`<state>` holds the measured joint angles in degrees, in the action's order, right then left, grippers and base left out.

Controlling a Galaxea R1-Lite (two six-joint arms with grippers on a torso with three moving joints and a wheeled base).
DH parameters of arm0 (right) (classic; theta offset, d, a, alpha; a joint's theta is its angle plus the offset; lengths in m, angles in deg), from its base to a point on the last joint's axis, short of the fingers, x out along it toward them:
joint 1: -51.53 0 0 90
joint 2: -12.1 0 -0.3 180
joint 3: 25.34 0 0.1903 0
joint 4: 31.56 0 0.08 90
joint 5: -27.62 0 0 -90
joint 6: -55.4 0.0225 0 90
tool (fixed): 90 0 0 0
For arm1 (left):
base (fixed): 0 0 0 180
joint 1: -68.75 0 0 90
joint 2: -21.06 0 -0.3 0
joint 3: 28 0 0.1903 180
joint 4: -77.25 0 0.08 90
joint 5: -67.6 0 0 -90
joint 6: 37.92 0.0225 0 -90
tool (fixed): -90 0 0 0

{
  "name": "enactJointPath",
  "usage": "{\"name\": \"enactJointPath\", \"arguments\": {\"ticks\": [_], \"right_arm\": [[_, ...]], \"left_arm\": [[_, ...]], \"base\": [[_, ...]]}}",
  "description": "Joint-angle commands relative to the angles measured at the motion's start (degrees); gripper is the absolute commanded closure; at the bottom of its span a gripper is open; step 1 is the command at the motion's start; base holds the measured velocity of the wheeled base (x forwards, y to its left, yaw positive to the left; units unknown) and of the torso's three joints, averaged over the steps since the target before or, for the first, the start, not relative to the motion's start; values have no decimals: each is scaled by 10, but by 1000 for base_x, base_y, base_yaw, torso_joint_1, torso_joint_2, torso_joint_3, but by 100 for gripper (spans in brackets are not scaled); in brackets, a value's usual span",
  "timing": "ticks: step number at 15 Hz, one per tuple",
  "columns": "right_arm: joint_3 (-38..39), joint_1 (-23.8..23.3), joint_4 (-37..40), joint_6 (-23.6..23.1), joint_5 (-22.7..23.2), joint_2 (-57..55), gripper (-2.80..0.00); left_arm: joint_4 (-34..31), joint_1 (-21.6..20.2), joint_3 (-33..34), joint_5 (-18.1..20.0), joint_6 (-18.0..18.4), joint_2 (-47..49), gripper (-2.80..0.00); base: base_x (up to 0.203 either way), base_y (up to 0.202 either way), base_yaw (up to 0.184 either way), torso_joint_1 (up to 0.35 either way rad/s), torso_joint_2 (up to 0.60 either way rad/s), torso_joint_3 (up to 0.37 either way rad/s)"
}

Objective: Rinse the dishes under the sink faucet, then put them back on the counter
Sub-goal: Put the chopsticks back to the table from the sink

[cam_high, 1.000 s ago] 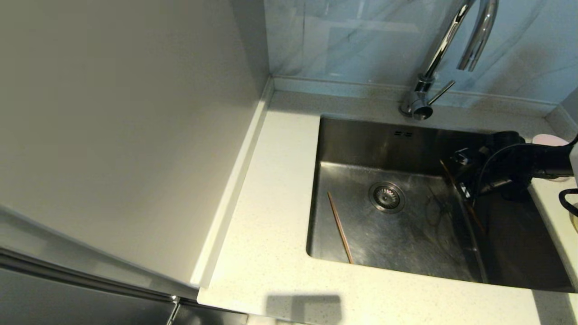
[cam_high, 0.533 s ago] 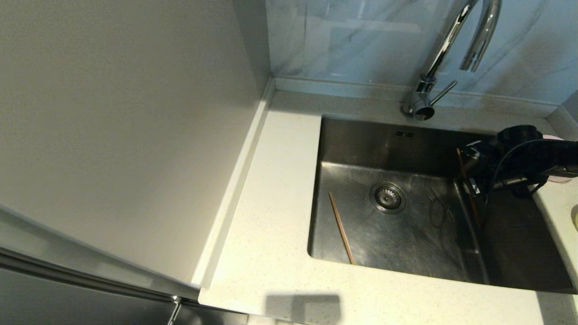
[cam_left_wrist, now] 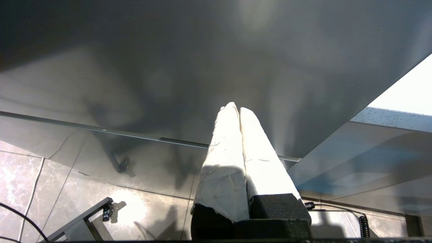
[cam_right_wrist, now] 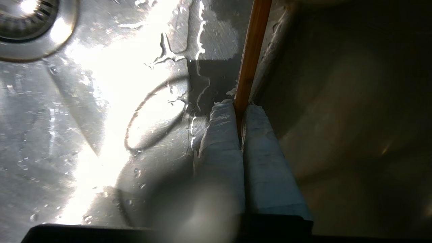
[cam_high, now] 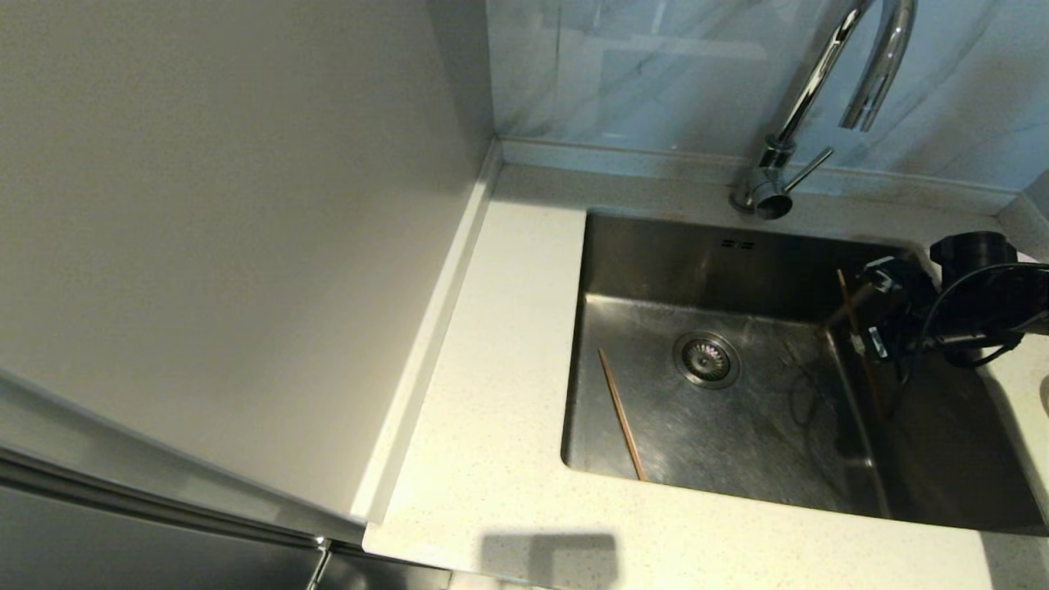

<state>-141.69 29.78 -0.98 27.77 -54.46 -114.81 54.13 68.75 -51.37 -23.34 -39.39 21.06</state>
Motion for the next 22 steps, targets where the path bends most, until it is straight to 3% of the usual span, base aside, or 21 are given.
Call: {"name": "enactJointPath", "arguments": {"ticks": [1, 17, 20, 22], "right_arm": [[9, -41, -1, -1, 6, 23, 0], [60, -37, -5, 64, 32, 83, 0], [79, -33, -30, 61, 81, 93, 0], [125, -32, -109, 45, 161, 100, 0]], "left_arm": [[0, 0, 0, 0, 0, -2, 0], [0, 0, 0, 0, 0, -2, 0], [0, 0, 0, 0, 0, -2, 0], [0, 0, 0, 0, 0, -2, 0]], "base": [[0, 0, 0, 0, 0, 0], [0, 0, 0, 0, 0, 0], [0, 0, 0, 0, 0, 0], [0, 0, 0, 0, 0, 0]]}}
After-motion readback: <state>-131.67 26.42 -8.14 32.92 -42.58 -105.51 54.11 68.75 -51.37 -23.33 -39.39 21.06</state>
